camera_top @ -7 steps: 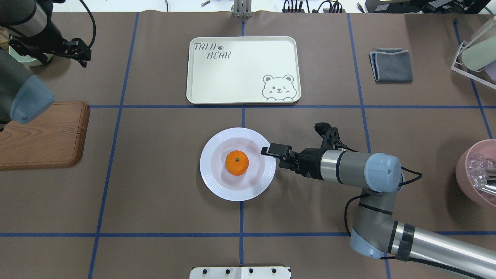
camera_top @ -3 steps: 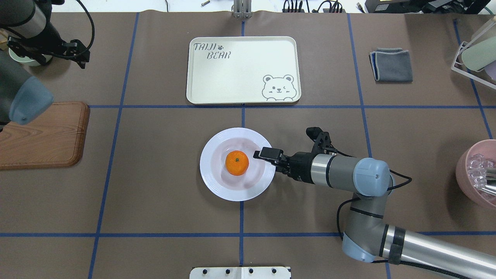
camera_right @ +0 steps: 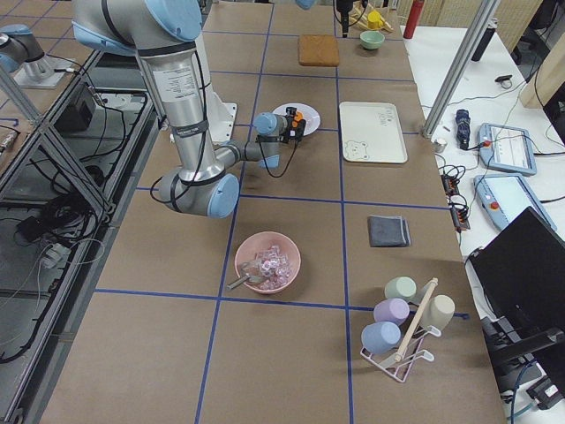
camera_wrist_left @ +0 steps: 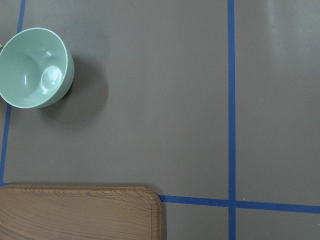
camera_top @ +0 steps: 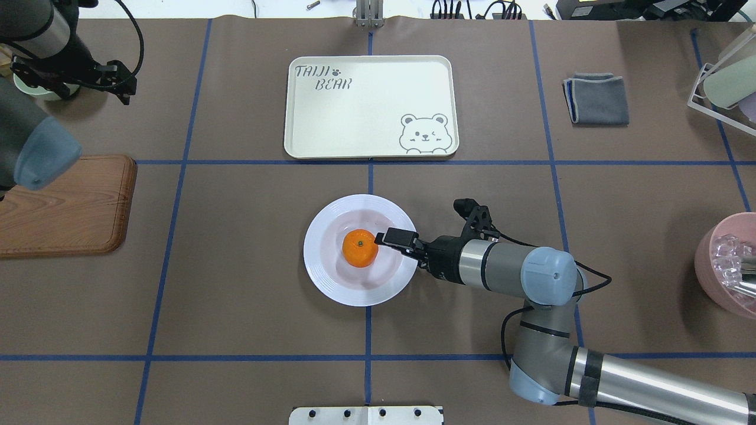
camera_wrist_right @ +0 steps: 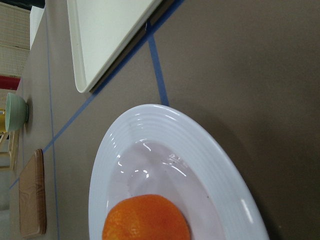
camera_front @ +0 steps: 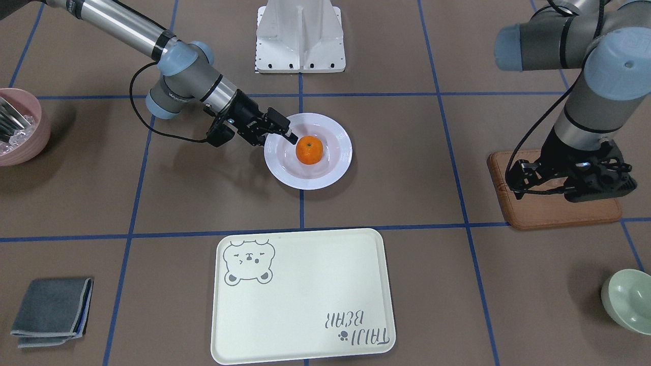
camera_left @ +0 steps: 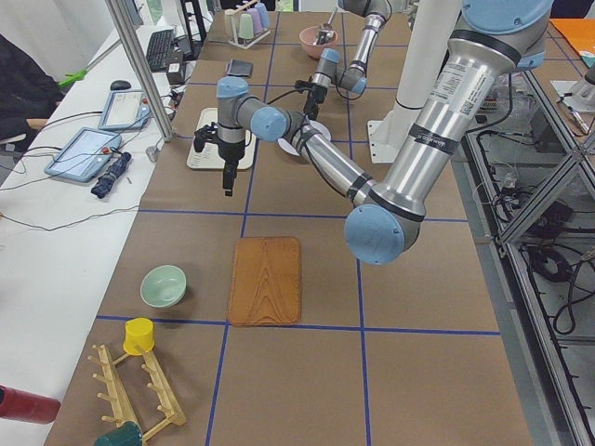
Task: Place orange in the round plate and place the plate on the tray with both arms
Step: 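Move the right gripper to the plate rim nearest it and grip the rim, then lift the plate with the right gripper and carry it onto the bear tray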
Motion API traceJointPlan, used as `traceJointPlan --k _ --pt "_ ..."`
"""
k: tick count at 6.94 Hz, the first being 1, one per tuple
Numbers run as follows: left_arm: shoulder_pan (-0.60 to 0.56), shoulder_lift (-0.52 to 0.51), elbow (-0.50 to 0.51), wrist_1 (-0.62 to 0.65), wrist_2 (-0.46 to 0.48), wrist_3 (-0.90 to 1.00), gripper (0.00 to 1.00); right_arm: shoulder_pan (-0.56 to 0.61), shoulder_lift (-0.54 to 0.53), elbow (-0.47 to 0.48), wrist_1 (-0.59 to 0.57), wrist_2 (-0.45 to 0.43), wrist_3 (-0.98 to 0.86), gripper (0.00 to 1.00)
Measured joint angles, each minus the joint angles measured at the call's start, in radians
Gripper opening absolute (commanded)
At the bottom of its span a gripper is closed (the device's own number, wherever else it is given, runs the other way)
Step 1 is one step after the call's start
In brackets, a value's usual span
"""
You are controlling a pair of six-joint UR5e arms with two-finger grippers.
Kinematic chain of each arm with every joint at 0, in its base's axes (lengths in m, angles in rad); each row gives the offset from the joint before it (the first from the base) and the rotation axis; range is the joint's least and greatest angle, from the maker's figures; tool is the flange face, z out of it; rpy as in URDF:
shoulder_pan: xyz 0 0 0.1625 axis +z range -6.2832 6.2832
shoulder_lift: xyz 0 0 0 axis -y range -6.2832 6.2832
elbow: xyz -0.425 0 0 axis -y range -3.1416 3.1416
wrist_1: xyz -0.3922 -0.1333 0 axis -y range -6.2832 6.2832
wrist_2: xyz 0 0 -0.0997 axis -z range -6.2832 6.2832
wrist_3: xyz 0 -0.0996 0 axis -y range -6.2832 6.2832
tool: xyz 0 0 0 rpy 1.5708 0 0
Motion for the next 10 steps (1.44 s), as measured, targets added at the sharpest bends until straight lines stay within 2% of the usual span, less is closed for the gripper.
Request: traceJointPlan --k 1,5,7,10 --pt "0.000 0.000 0.000 0.000 0.000 0.000 0.98 -0.001 0.006 -0.002 -0.002 -0.002 0.010 0.02" --pt "-0.014 0.000 -0.002 0.002 0.002 0.003 0.98 -0.002 0.026 0.002 -0.008 -0.022 0.034 0.00" --pt "-0.048 0.018 -0.009 0.004 0.002 0.039 0.98 0.001 0.051 0.006 -0.003 -0.067 0.111 0.00" --pt "-0.068 0.033 -0.009 0.005 0.002 0.075 0.99 0.093 0.097 -0.014 -0.005 -0.117 0.225 0.00"
